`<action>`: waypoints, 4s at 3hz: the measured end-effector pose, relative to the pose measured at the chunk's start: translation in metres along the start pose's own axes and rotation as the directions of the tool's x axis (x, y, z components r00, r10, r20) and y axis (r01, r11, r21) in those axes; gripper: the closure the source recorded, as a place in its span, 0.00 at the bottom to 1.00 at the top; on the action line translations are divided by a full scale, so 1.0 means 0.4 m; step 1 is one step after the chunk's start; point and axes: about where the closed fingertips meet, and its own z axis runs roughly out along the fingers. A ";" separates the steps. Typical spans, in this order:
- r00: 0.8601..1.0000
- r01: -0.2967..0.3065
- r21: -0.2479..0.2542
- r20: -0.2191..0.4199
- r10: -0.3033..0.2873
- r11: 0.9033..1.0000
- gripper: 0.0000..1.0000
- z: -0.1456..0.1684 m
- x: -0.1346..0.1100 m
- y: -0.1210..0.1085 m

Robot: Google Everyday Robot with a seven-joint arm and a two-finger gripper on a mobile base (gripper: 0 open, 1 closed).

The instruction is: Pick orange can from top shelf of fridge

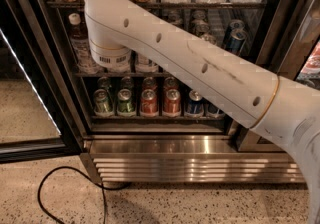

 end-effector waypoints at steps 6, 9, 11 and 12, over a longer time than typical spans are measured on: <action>0.979 -0.062 -0.185 0.179 0.095 0.981 1.00 -0.160 -0.211 0.016; 0.990 -0.093 -0.321 0.074 0.122 0.943 1.00 -0.398 -0.123 0.032; 0.988 -0.062 -0.384 0.104 0.110 0.921 1.00 -0.439 0.021 -0.019; 0.982 -0.074 -0.411 0.130 0.139 0.908 1.00 -0.438 0.103 -0.060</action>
Offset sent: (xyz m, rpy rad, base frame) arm 0.0104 -0.0091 0.0183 0.0413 -0.0671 0.0651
